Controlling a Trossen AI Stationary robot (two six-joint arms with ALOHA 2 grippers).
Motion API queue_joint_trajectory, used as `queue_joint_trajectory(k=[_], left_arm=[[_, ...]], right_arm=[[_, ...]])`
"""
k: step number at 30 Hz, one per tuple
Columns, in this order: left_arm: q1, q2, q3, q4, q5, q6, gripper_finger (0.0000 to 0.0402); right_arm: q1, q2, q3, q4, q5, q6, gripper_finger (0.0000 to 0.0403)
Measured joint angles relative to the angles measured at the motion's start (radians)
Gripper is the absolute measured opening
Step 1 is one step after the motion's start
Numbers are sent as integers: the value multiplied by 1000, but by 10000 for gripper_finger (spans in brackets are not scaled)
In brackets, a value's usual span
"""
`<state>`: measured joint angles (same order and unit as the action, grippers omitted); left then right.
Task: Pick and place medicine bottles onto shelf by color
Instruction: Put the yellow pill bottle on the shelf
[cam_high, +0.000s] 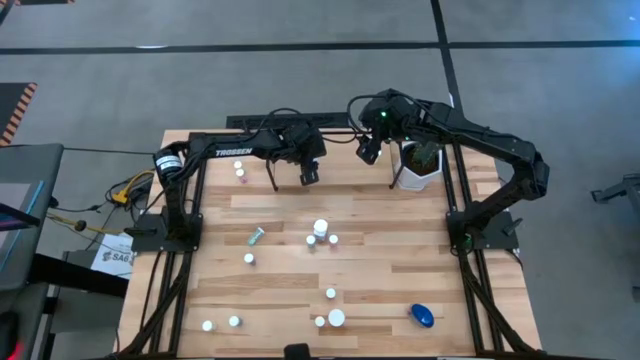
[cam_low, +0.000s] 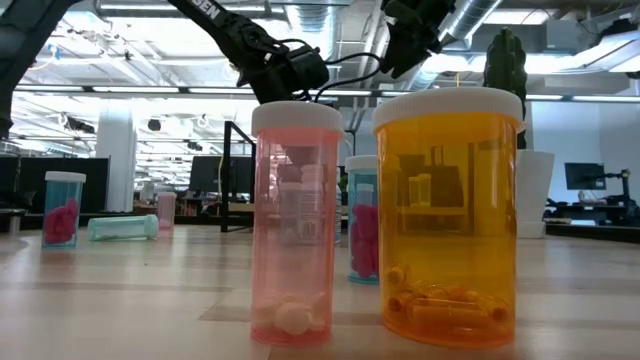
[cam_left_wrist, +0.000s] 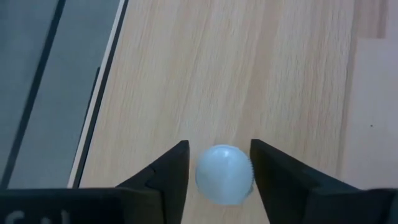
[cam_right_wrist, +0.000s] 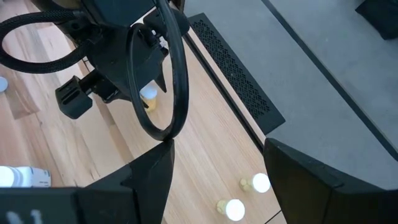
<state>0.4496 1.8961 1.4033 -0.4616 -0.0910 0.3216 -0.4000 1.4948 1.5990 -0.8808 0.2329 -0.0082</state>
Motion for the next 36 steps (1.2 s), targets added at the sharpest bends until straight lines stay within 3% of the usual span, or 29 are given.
queue_joint_trajectory(k=[8,22,36], left_arm=[[33,0,0,0,-1,-9,146],[199,1,9,3,5,30,146],[230,1,10,4,-4,56,146]], right_arm=[[0,0,0,3,0,0,270],[0,0,0,1,0,0,270],[0,0,0,0,0,0,270]])
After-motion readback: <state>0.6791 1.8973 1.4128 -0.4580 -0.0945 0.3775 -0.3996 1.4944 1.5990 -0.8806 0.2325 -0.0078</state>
